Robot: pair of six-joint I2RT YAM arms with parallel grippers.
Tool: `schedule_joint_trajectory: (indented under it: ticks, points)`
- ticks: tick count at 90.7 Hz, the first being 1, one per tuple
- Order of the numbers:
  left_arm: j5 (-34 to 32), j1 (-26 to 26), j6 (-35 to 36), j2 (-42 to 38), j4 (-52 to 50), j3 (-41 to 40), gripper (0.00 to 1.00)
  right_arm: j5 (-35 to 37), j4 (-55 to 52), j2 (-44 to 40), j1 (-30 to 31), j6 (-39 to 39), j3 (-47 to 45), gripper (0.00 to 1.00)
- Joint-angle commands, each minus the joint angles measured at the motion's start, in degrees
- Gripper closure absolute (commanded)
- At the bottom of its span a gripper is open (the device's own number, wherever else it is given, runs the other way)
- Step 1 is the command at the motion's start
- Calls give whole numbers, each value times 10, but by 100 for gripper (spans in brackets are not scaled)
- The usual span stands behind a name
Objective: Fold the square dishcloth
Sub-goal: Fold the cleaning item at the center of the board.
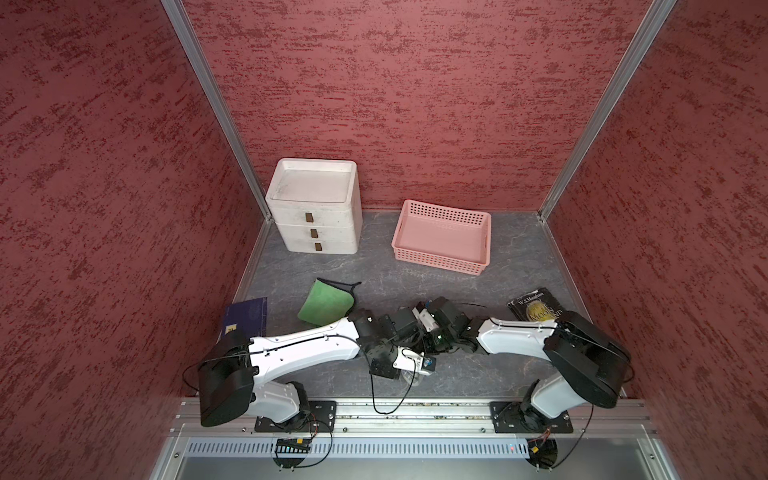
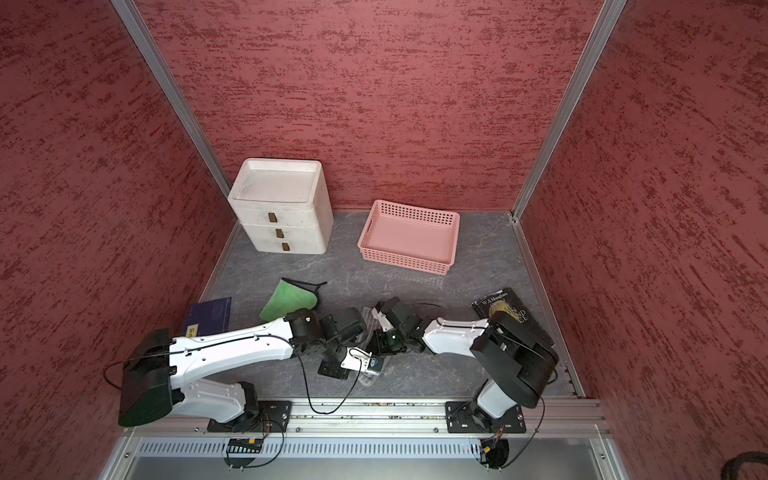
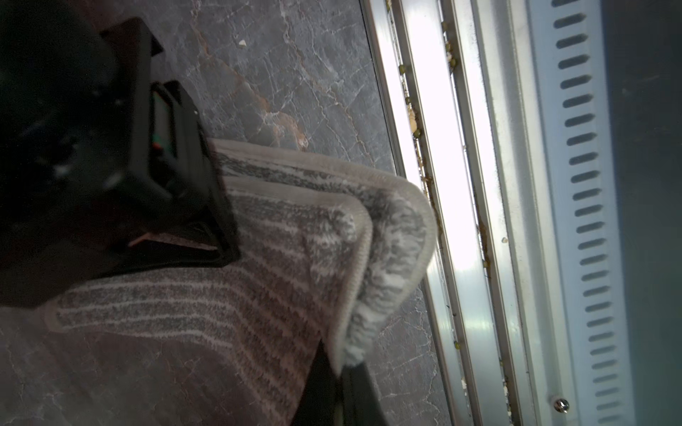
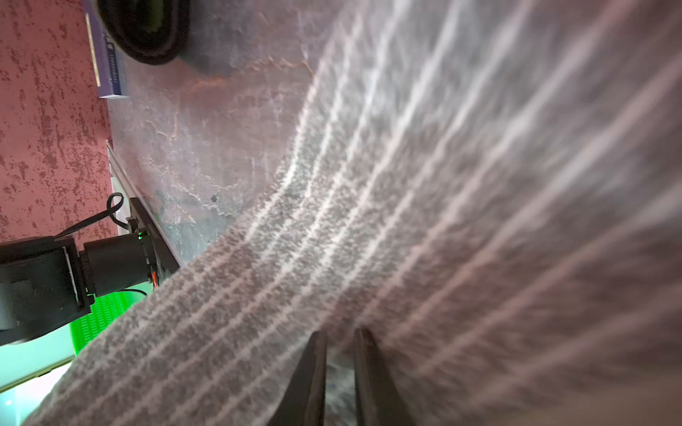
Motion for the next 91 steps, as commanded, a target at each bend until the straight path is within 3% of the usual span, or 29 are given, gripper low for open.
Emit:
schedule_joint_trajectory:
  ticks: [1,22,30,48,71,81,91]
  points:
    - [24,9,-1,-2,-57,28,96,4,-65,-46,-22,-29,45,79]
    - [68,57,18,18,-87,79,96,-20,-40,33,-41,-13,49,84]
    - [67,70,32,49,-93,105,95,-10,-57,-1,-67,-23,41,85]
    - [64,109,48,153,-97,189,94,41,-160,-131,-186,-32,37,82]
    - [62,142,63,259,-82,285,91,78,-194,-116,-216,-47,32,84]
    - [36,151,58,293,-21,299,88,75,-182,-105,-219,-47,20,87]
    - [-7,158,52,311,83,275,68,77,-176,-128,-220,-41,5,87]
